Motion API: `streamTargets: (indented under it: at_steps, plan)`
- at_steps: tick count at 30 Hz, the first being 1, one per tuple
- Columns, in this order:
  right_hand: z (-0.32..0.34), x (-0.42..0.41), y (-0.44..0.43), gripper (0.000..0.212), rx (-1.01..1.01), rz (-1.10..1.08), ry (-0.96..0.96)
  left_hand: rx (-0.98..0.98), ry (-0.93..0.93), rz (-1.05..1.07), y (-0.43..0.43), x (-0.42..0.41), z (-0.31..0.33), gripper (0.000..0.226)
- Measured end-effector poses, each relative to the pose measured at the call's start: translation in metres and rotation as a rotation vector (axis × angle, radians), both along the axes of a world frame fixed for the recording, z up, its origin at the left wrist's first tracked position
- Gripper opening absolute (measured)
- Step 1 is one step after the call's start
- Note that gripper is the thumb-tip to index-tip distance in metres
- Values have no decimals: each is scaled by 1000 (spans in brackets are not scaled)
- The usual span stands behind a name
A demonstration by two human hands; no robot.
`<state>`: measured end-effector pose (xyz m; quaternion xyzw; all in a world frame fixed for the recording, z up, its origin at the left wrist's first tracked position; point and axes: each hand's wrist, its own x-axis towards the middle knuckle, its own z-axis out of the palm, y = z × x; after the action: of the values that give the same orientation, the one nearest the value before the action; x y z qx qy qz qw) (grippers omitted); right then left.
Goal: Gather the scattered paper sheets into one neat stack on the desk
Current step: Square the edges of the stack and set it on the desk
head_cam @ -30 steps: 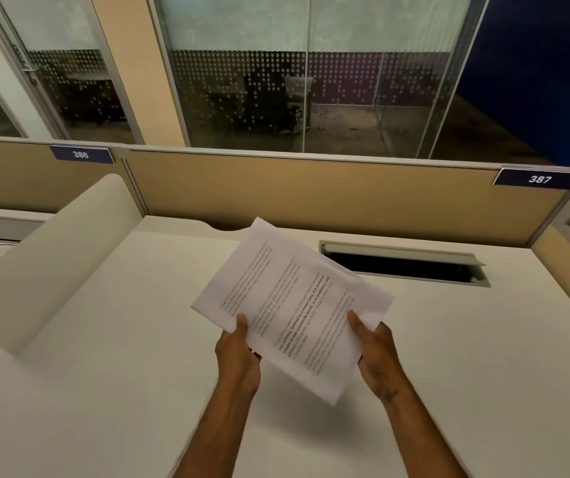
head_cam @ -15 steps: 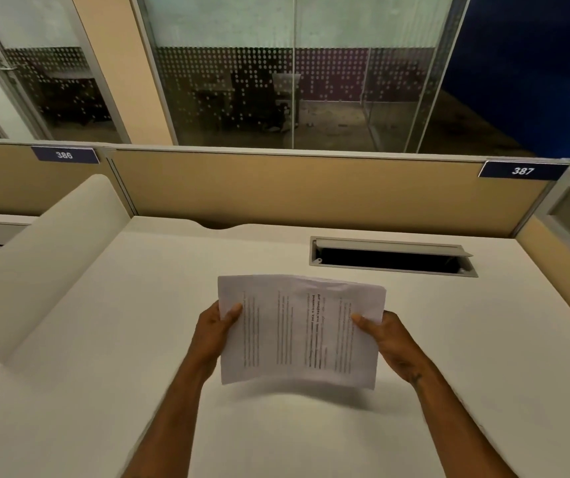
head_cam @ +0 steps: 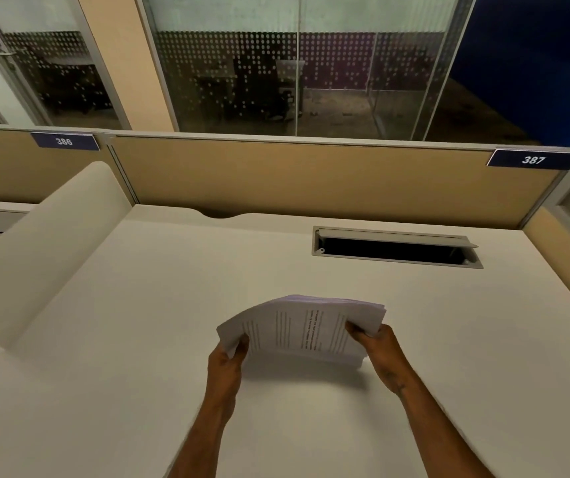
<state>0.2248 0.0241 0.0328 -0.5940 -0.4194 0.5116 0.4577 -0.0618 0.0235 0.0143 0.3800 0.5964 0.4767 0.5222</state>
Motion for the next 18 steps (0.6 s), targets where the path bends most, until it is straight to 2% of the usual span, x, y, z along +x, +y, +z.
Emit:
streamTargets:
  at_steps: [5, 8, 10, 11, 13, 15, 16, 18]
  plan:
    - [9, 5, 3, 28, -23, 18, -15, 41, 71, -41, 15, -1, 15, 15]
    - [31, 21, 8, 34, 0, 90, -29, 112, 208, -109, 31, -9, 43, 15]
    - [57, 35, 13, 34, 45, 143, -105, 172, 320, -166, 45, -16, 73, 16]
    - [74, 40, 16, 38, 76, 161, -171, 200, 392, -199, 53, -18, 91, 18]
    - [108, 39, 25, 60, 145, 187, -338, 239, 592, -279, 68, -17, 128, 18]
    - [133, 21, 34, 80, 252, 219, -447, 282, 883, -375, 79, -7, 163, 16]
    - [142, 8, 37, 83, 307, 252, -448, 319, 1040, -413, 81, 1, 177, 15]
    - [150, -22, 40, 74, 389, 293, -379, 420, 1290, -456, 83, 19, 199, 12]
